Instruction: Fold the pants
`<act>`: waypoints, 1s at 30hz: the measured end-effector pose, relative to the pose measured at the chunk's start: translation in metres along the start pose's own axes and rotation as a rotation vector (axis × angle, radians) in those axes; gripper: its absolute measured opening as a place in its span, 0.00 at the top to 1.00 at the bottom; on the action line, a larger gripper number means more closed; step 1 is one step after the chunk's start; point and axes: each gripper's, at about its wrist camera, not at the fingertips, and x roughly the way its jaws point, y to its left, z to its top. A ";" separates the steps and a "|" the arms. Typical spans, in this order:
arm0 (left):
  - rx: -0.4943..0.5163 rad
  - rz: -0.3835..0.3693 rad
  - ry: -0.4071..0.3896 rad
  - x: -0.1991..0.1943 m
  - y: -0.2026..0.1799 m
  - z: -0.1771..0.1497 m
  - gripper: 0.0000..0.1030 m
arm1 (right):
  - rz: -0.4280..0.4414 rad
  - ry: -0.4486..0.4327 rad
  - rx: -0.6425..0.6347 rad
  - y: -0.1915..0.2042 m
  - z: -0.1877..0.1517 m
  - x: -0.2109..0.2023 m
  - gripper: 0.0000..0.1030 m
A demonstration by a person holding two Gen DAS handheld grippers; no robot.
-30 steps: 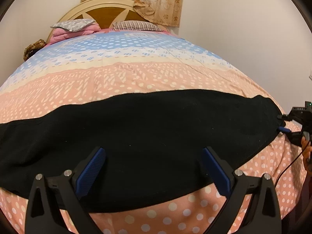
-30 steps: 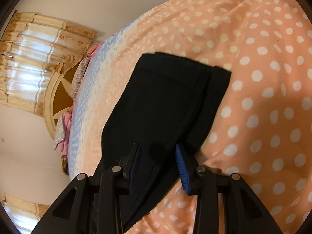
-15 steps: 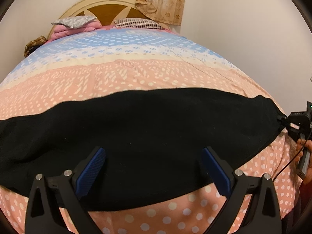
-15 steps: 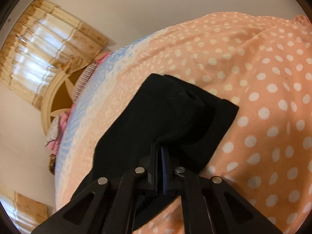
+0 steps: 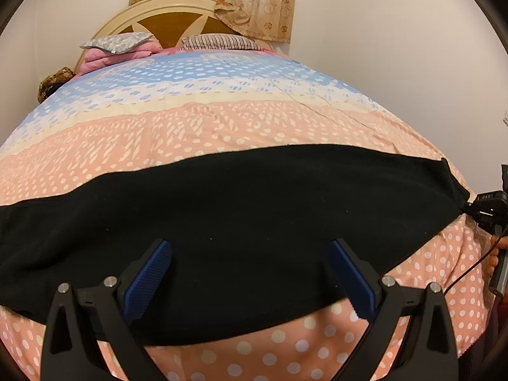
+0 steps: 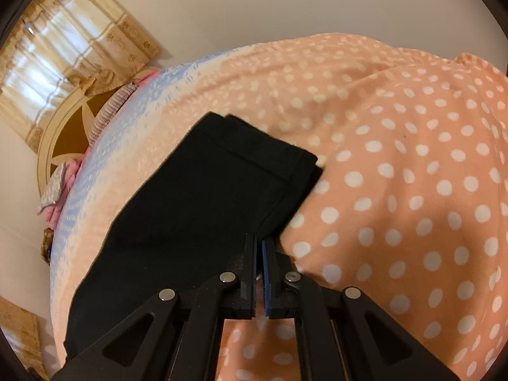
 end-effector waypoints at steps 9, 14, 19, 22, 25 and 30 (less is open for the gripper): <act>0.031 0.066 -0.035 -0.002 0.009 0.001 0.01 | -0.056 -0.105 0.204 -0.035 0.008 -0.032 0.94; 0.047 0.104 -0.020 0.010 0.014 -0.004 0.01 | -0.030 -0.270 0.115 -0.007 -0.005 -0.060 0.94; 0.072 0.080 -0.002 0.016 0.015 -0.016 0.01 | 0.173 -0.101 -0.147 0.078 -0.019 -0.016 0.94; 0.061 0.098 0.000 0.004 0.027 -0.009 0.01 | 0.296 -0.035 -0.236 0.122 -0.027 -0.001 0.94; 0.057 0.145 -0.090 -0.019 0.049 -0.001 0.01 | 0.521 0.090 -0.437 0.189 -0.044 0.005 0.94; -0.066 0.338 -0.092 -0.028 0.116 0.001 0.01 | 0.706 0.323 -0.700 0.286 -0.077 0.032 0.94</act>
